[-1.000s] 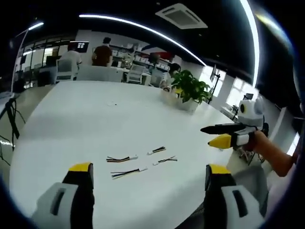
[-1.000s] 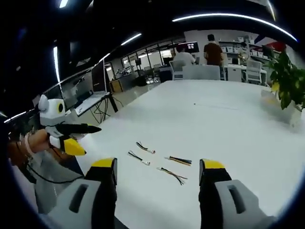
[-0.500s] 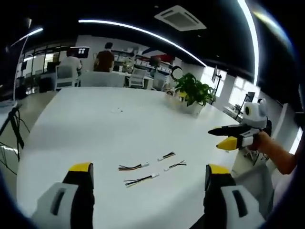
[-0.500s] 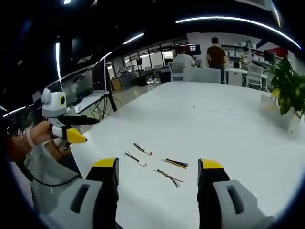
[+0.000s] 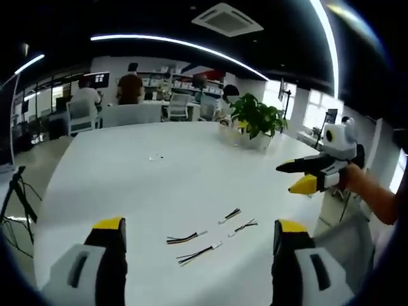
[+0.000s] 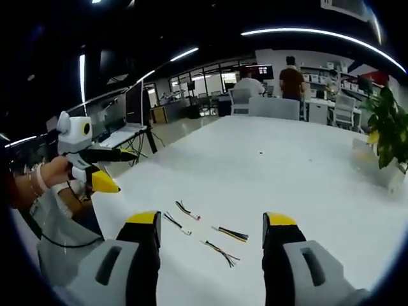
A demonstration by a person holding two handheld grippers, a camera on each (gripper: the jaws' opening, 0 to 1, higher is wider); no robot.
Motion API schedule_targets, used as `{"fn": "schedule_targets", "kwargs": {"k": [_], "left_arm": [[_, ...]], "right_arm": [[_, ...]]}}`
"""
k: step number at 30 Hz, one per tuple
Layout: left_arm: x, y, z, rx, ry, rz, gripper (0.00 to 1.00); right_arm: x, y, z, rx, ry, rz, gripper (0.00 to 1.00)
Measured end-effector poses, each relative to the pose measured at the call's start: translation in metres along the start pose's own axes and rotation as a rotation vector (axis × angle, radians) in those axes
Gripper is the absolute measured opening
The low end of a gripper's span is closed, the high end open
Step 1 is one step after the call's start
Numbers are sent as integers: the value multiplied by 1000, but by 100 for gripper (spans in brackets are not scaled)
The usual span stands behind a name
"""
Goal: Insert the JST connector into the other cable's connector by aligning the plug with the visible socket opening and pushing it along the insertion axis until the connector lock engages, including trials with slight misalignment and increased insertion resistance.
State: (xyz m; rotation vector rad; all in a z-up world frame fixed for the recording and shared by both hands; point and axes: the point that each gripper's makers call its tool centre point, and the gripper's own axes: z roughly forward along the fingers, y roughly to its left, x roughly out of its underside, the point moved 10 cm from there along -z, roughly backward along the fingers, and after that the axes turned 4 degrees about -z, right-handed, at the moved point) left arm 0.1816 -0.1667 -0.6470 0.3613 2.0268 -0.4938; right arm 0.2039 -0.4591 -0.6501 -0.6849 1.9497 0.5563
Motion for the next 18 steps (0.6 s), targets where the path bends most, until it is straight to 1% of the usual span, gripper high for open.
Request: {"fn": "schedule_targets", "kwargs": {"k": [4, 6, 8, 13, 15, 16, 18], "left_arm": [[-2, 1, 2, -12, -2, 16, 92], [-1, 3, 4, -15, -1, 3, 90], [1, 4, 5, 0, -7, -10, 87], [9, 6, 12, 11, -8, -11, 85], [13, 7, 15, 14, -2, -18, 85], [15, 8, 16, 15, -2, -20, 85], [17, 8, 20, 26, -4, -25, 84]], "right_arm": [[-3, -1, 3, -6, 2, -8, 62], [-4, -1, 4, -15, 0, -19, 60], [-4, 1, 4, -23, -3, -34, 59], [-3, 4, 15, -74, 7, -88, 56], [-2, 5, 20, -100, 16, -75, 56], [-2, 6, 22, -117, 19, -82, 55], [-1, 7, 27, -136, 21, -113, 53]]}}
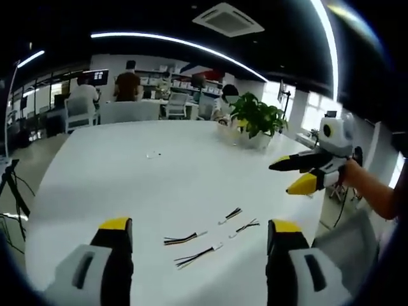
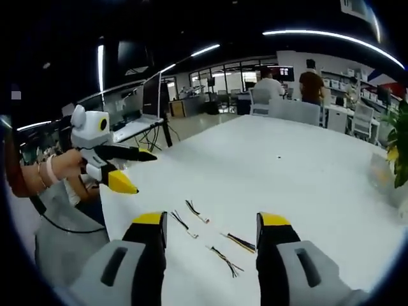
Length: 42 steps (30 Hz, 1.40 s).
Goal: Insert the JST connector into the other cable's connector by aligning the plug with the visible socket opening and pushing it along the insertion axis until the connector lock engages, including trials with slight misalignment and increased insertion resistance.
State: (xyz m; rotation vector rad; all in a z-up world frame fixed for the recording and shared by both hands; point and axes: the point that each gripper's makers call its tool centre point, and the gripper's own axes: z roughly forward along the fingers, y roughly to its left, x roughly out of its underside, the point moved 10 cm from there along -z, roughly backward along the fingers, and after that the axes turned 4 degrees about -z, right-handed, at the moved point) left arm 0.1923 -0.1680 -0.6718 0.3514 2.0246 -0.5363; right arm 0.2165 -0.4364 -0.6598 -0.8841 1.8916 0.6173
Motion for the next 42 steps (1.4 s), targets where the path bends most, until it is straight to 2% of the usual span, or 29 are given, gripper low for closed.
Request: {"fn": "schedule_targets", "kwargs": {"k": [4, 9, 13, 16, 19, 23, 25, 29, 34, 38, 42], "left_arm": [[-1, -1, 5, 28, -12, 22, 80], [-3, -1, 14, 58, -8, 79, 75], [-3, -1, 22, 86, 9, 111, 72], [-1, 0, 28, 116, 43, 117, 69], [1, 2, 34, 134, 52, 113, 66], [2, 6, 43, 143, 64, 130, 63], [2, 6, 45, 153, 73, 120, 56], [4, 5, 49, 185, 62, 75, 54], [7, 8, 53, 195, 66, 123, 48], [10, 10, 57, 215, 82, 118, 42], [13, 13, 61, 226, 90, 147, 40]], "right_arm": [[-1, -1, 7, -30, -1, -52, 49], [1, -6, 13, -56, -3, -71, 44], [4, -12, 17, -78, 5, -94, 40], [8, -19, 20, -80, 11, -108, 38], [12, -24, 23, -98, -5, -142, 28], [20, -33, 32, -135, 10, -116, 19], [22, -33, 36, -149, 19, -127, 16], [24, -34, 46, -166, 33, -127, 18], [26, -35, 54, -199, 40, -151, 18], [30, -35, 60, -233, 53, -186, 19], [38, -39, 66, -288, 66, -174, 18]]}}
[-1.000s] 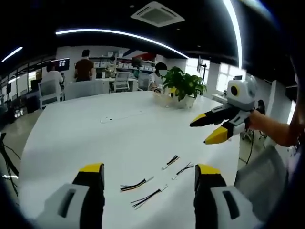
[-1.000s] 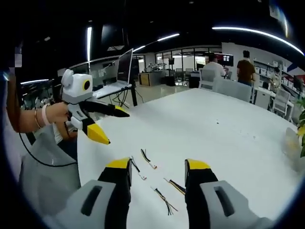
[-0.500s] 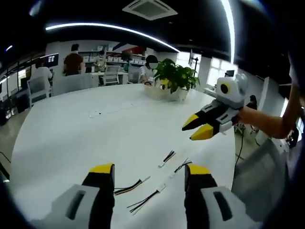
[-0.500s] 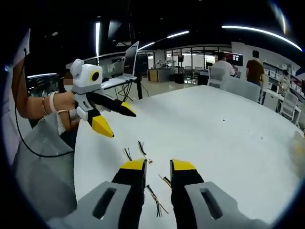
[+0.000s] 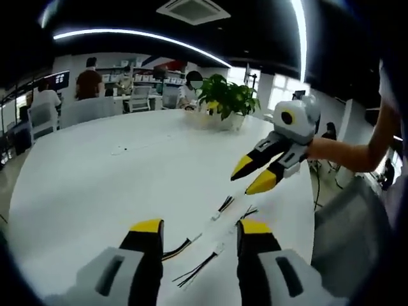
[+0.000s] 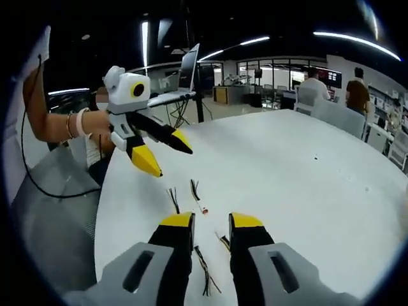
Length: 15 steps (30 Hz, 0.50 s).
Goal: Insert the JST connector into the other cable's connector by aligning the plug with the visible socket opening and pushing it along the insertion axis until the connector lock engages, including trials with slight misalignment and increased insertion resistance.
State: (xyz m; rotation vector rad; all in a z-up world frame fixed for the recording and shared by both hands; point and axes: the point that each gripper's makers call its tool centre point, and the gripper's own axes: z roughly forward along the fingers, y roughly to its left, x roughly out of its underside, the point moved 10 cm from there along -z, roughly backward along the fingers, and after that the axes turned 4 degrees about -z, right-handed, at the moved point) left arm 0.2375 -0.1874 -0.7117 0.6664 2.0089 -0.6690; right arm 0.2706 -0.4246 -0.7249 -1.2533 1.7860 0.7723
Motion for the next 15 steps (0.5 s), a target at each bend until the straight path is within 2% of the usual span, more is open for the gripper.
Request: {"fn": "schedule_targets", "kwargs": {"k": [4, 8, 11, 13, 15], "left_arm": [[2, 3, 6, 29, 5, 25, 37], [5, 9, 13, 75, 37, 68, 32], [10, 13, 18, 71, 69, 83, 37], [14, 15, 22, 67, 95, 122, 37], [17, 15, 25, 78, 103, 148, 35]], "right_arm": [[6, -4, 5, -24, 15, -85, 20], [16, -6, 11, -58, 33, -112, 20], [19, -7, 15, -76, 47, -119, 21], [22, -9, 17, -77, 65, -108, 23], [24, -11, 19, -83, 61, -123, 21]]}}
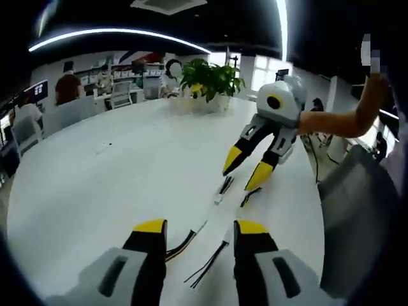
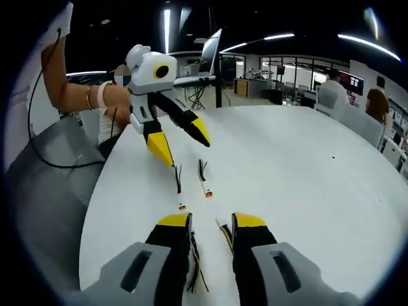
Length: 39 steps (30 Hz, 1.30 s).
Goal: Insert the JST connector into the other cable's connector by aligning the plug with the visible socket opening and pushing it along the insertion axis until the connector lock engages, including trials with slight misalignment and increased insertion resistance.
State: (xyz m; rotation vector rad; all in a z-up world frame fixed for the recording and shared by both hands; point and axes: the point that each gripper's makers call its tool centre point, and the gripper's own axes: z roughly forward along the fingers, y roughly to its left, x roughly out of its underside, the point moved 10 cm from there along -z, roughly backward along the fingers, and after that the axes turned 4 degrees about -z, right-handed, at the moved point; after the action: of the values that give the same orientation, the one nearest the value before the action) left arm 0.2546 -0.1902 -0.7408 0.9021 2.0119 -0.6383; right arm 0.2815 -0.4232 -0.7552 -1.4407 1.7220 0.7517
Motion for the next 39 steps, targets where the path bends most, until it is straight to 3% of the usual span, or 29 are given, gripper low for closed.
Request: {"fn": "schedule_targets", "kwargs": {"k": [4, 15, 20, 23, 34, 39], "left_arm": [[3, 2, 7, 19, 19, 79, 30], [4, 8, 21, 90, -3, 105, 23], [9, 7, 25, 130, 10, 157, 19], [11, 8, 28, 136, 8, 231, 19], [16, 9, 40, 181, -2, 234, 14], [17, 11, 42, 205, -25, 190, 11]], "right_arm": [[2, -3, 5, -18, -7, -13, 20], [7, -6, 14, -61, 13, -93, 19], [11, -8, 18, -73, 11, -87, 18], [13, -8, 20, -82, 11, -89, 17], [18, -12, 25, -106, 11, -99, 14], [20, -13, 26, -110, 17, -95, 13]]}}
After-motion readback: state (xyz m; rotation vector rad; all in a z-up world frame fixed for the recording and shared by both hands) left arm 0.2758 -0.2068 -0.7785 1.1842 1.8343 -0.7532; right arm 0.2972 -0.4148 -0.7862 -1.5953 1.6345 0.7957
